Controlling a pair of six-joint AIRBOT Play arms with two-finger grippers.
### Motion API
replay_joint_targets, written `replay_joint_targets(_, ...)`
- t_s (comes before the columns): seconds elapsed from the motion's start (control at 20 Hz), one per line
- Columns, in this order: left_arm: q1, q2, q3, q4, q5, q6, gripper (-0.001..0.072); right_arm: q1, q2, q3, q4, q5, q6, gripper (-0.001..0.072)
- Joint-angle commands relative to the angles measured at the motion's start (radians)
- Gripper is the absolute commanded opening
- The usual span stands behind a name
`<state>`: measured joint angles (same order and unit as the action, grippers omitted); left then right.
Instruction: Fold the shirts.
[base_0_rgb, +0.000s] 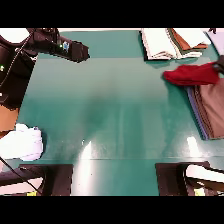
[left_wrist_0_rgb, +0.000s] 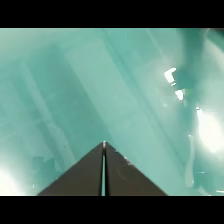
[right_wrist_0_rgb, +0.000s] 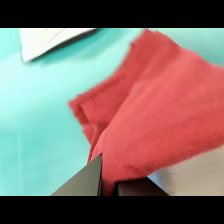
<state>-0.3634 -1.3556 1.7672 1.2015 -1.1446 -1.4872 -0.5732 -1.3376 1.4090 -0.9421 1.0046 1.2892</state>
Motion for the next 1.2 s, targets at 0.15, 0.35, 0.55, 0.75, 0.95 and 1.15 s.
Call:
replay_joint_targets(0.15,-0.002,0.000,0.000,-0.006,0.002,-0.035,0.0026,-0.115,-0.074,0.224,0.034,0.002,-0.019,0.0021)
replay_joint_targets(0.35,-0.002,0.000,0.000,-0.005,0.002,-0.035,0.0026,-0.111,-0.089,0.401,0.032,0.009,-0.019,0.0021)
replay_joint_targets(0.55,-0.002,0.000,0.000,-0.005,0.001,-0.034,0.0026,-0.122,-0.088,0.504,0.023,0.097,-0.027,0.0021)
replay_joint_targets(0.75,-0.002,0.000,0.000,-0.005,0.000,-0.031,0.0026,-0.174,-0.070,0.519,0.023,0.238,-0.032,0.0021)
replay_joint_targets(0.95,-0.002,0.000,0.000,-0.005,0.000,-0.026,0.0026,-0.262,0.063,0.332,-0.027,0.265,-0.069,0.0021)
replay_joint_targets(1.15,-0.002,0.000,0.000,-0.004,0.000,-0.021,0.0026,-0.344,0.231,0.060,-0.204,0.294,-0.082,0.0022)
